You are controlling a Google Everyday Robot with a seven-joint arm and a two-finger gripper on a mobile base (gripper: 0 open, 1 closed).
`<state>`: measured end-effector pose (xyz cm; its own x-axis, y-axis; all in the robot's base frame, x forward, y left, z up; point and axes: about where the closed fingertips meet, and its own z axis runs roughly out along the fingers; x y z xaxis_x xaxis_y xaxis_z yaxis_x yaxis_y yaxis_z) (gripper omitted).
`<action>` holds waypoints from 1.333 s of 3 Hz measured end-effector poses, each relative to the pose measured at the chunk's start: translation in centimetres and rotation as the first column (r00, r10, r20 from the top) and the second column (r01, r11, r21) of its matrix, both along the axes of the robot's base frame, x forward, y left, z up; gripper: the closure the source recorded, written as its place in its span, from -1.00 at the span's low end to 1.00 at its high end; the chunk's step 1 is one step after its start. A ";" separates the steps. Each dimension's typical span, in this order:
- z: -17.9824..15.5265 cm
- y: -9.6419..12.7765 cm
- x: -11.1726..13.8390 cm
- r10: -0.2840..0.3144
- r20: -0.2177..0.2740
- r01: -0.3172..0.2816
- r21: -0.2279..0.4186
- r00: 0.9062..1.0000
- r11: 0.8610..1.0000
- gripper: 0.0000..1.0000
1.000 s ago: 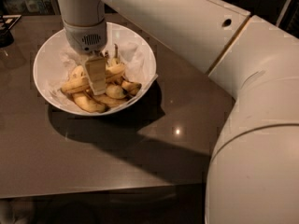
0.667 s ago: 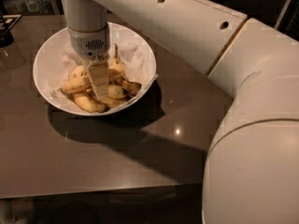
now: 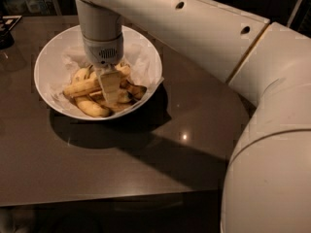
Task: Pick banana from white bowl
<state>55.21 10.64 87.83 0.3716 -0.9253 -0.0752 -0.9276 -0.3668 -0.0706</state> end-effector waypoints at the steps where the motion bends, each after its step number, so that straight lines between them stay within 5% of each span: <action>1: -0.1 0.6 0.4 0.001 0.013 -0.002 0.018 1.000 1.000 0.54; 2: 0.3 0.7 0.1 0.003 0.031 -0.004 0.031 1.000 1.000 0.98; 4: 4.9 0.2 -3.7 0.023 0.127 -0.036 0.096 0.992 0.995 1.00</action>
Offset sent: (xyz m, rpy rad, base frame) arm -0.0091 0.0000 0.0093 0.0165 -0.0305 0.0049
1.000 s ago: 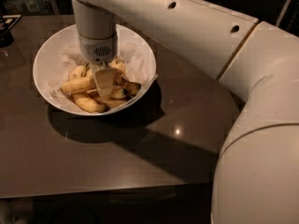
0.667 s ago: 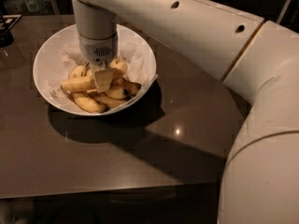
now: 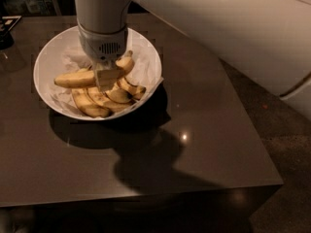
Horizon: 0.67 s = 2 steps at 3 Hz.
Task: Pick banana from white bowl
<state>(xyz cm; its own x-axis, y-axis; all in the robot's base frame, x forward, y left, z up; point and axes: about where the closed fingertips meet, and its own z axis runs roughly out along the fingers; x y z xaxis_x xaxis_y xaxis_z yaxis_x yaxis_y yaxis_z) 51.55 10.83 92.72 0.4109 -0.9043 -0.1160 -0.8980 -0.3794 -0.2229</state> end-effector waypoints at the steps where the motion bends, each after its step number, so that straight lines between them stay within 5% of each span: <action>1: 2.0 -0.7 -2.3 0.015 0.039 -0.016 0.037 0.999 0.999 1.00; 2: 3.1 -2.0 -5.0 0.000 0.060 -0.004 0.068 0.998 0.998 1.00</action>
Offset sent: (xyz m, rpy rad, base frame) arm -0.0832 -0.0434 0.0353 0.0923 -0.0669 -0.0228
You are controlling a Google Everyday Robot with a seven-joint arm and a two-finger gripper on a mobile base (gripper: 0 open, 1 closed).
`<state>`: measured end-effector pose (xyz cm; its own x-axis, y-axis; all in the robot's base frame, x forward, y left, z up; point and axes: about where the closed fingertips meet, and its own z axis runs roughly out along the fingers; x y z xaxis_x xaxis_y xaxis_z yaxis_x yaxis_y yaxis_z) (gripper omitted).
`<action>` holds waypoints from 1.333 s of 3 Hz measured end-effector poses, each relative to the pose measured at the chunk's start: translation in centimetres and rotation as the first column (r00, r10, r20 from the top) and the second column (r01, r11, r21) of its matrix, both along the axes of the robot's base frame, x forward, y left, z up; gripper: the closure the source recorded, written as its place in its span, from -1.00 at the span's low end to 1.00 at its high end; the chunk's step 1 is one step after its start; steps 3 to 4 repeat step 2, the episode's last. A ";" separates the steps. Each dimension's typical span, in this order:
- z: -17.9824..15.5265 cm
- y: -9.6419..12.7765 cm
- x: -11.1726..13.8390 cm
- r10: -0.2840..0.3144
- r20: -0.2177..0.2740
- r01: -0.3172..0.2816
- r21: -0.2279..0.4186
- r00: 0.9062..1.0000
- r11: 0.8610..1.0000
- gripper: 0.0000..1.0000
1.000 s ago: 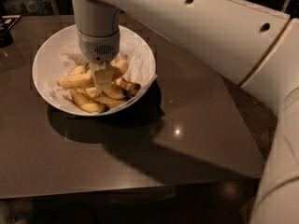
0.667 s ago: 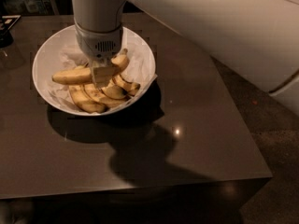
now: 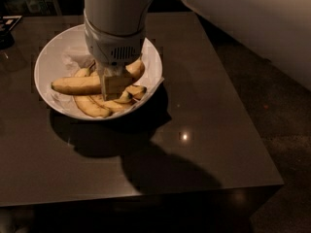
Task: Pick banana from white bowl
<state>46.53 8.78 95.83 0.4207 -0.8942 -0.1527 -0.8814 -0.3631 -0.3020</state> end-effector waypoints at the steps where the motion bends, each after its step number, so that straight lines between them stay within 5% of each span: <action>1: 0.5 -1.9 -3.0 -0.042 0.008 0.042 0.028 0.999 0.999 1.00; 2: 0.4 -3.8 -6.5 -0.099 0.001 0.099 0.054 0.995 0.994 1.00; 4: 0.4 -3.8 -6.5 -0.099 0.001 0.099 0.054 0.995 0.994 1.00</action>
Offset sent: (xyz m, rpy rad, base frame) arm -0.1005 -0.0683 -0.0173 0.0705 0.0477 -0.1866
